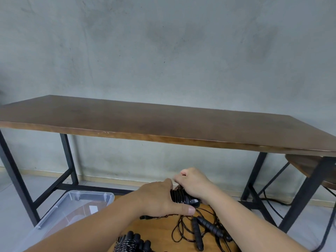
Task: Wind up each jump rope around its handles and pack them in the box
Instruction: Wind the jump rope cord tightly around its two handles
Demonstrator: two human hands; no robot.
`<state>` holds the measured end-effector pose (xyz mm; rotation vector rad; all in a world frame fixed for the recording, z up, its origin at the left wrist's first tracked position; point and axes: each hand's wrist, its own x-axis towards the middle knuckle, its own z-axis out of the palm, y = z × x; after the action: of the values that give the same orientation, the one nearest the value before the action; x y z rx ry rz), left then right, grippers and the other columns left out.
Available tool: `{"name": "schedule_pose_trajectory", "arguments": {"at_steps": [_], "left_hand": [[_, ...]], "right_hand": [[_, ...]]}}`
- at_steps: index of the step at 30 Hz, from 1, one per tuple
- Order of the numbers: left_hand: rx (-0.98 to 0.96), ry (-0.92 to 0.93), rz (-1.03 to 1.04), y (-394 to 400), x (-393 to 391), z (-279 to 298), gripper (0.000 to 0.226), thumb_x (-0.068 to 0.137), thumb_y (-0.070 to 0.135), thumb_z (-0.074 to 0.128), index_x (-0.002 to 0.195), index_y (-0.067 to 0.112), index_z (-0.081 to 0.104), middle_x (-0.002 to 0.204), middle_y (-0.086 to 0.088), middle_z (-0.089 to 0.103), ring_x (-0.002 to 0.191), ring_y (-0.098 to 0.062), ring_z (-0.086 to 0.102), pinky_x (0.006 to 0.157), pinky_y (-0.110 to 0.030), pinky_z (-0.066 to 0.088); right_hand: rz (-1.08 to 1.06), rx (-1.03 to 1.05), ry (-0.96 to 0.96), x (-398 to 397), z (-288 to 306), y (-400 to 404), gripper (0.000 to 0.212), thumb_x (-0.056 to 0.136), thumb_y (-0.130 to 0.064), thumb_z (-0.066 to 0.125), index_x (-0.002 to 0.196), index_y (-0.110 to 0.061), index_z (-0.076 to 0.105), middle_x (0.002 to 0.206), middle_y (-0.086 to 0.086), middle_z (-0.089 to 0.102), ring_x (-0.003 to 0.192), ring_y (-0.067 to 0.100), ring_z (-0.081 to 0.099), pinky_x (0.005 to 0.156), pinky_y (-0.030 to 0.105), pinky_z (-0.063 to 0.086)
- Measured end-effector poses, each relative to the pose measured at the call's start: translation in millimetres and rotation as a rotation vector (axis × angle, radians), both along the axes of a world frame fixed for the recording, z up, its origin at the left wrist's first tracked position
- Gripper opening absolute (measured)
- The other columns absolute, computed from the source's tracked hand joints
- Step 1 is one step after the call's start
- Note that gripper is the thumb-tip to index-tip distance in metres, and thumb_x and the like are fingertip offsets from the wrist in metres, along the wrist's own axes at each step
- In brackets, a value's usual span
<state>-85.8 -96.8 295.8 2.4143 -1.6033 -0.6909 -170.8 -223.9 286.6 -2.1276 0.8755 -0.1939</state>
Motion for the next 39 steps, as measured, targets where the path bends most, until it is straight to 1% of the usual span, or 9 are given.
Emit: {"name": "schedule_pose_trajectory", "arguments": {"at_steps": [4, 7, 9, 12, 16, 21, 30, 35, 39], "left_hand": [[-0.089, -0.276, 0.017, -1.1, -11.0, -10.9, 0.084, 0.071, 0.093, 0.035, 0.117, 0.025, 0.048, 0.099, 0.007, 0.062, 0.094, -0.016, 0.059, 0.081, -0.033, 0.049], [-0.064, -0.409, 0.018, 2.3, -10.6, -16.5, 0.082, 0.075, 0.091, 0.028, 0.112, 0.021, 0.051, 0.091, 0.005, 0.061, 0.089, -0.017, 0.058, 0.079, -0.034, 0.049], [-0.099, -0.466, -0.014, 2.7, -11.3, -17.0, 0.075, 0.078, 0.089, 0.026, 0.102, 0.022, 0.049, 0.082, 0.006, 0.055, 0.081, -0.017, 0.056, 0.073, -0.033, 0.048], [-0.162, -0.535, -0.064, 2.1, -13.9, -20.9, 0.072, 0.080, 0.087, 0.023, 0.100, 0.023, 0.048, 0.082, 0.005, 0.055, 0.077, -0.018, 0.055, 0.074, -0.035, 0.048], [-0.225, -0.565, -0.055, 3.7, -11.7, -25.8, 0.074, 0.082, 0.086, 0.020, 0.111, 0.024, 0.051, 0.083, 0.007, 0.051, 0.076, -0.016, 0.050, 0.073, -0.033, 0.045], [-0.245, -0.559, -0.038, 3.2, -11.2, -29.7, 0.072, 0.084, 0.084, 0.018, 0.111, 0.025, 0.050, 0.086, 0.007, 0.051, 0.078, -0.015, 0.048, 0.074, -0.032, 0.040], [-0.316, -0.544, -0.003, -2.9, -14.7, -35.0, 0.070, 0.085, 0.081, 0.012, 0.110, 0.028, 0.050, 0.085, 0.008, 0.052, 0.078, -0.014, 0.051, 0.074, -0.031, 0.044], [-0.345, -0.590, 0.012, -2.1, -10.0, -38.7, 0.079, 0.081, 0.081, 0.003, 0.119, 0.029, 0.048, 0.092, 0.006, 0.056, 0.085, -0.016, 0.056, 0.078, -0.031, 0.046], [-0.367, -0.621, 0.020, -5.6, -9.9, -40.8, 0.078, 0.080, 0.079, -0.001, 0.117, 0.028, 0.046, 0.094, 0.004, 0.056, 0.085, -0.017, 0.057, 0.078, -0.032, 0.047]], "right_hand": [[-0.083, 0.005, -0.051, -3.4, 3.4, -2.8, 0.029, 0.089, -0.028, 0.053, 0.075, -0.006, 0.064, 0.073, 0.010, 0.065, 0.073, 0.029, 0.063, 0.066, 0.040, 0.050], [-0.059, -0.158, 0.025, -5.5, 14.3, -3.3, 0.037, 0.094, -0.036, 0.051, 0.065, -0.011, 0.050, 0.060, 0.003, 0.042, 0.060, 0.021, 0.044, 0.058, 0.032, 0.034], [-0.039, -0.140, 0.043, -3.8, 19.1, -2.8, 0.039, 0.094, -0.039, 0.053, 0.074, -0.005, 0.057, 0.067, 0.003, 0.040, 0.063, 0.019, 0.041, 0.060, 0.031, 0.032], [-0.073, 0.093, 0.020, -1.2, 22.9, -3.8, 0.039, 0.092, -0.034, 0.059, 0.104, 0.002, 0.065, 0.075, 0.006, 0.053, 0.059, 0.018, 0.044, 0.053, 0.026, 0.037], [-0.125, 0.417, 0.016, -2.8, 26.3, -7.9, 0.024, 0.094, -0.029, 0.064, 0.097, -0.006, 0.061, 0.077, 0.002, 0.068, 0.047, 0.007, 0.039, 0.039, 0.015, 0.030], [-0.126, 0.626, 0.017, -7.1, 33.4, -12.0, 0.031, 0.087, -0.035, 0.072, 0.095, -0.007, 0.061, 0.070, 0.000, 0.068, 0.041, 0.002, 0.040, 0.037, 0.010, 0.037], [-0.136, 0.657, -0.087, -9.8, 31.1, -14.6, 0.039, 0.082, -0.032, 0.078, 0.104, -0.005, 0.060, 0.077, 0.006, 0.066, 0.046, 0.003, 0.046, 0.042, 0.012, 0.047], [-0.010, 0.808, -0.177, -23.6, 34.5, -18.8, 0.009, 0.086, -0.004, 0.071, 0.093, -0.001, 0.066, 0.076, 0.007, 0.067, 0.064, 0.010, 0.065, 0.059, 0.018, 0.058], [-0.080, 0.665, -0.263, -29.0, 30.0, -14.3, 0.019, 0.087, -0.001, 0.069, 0.105, -0.003, 0.062, 0.073, 0.008, 0.071, 0.062, 0.012, 0.067, 0.055, 0.019, 0.058]]}}
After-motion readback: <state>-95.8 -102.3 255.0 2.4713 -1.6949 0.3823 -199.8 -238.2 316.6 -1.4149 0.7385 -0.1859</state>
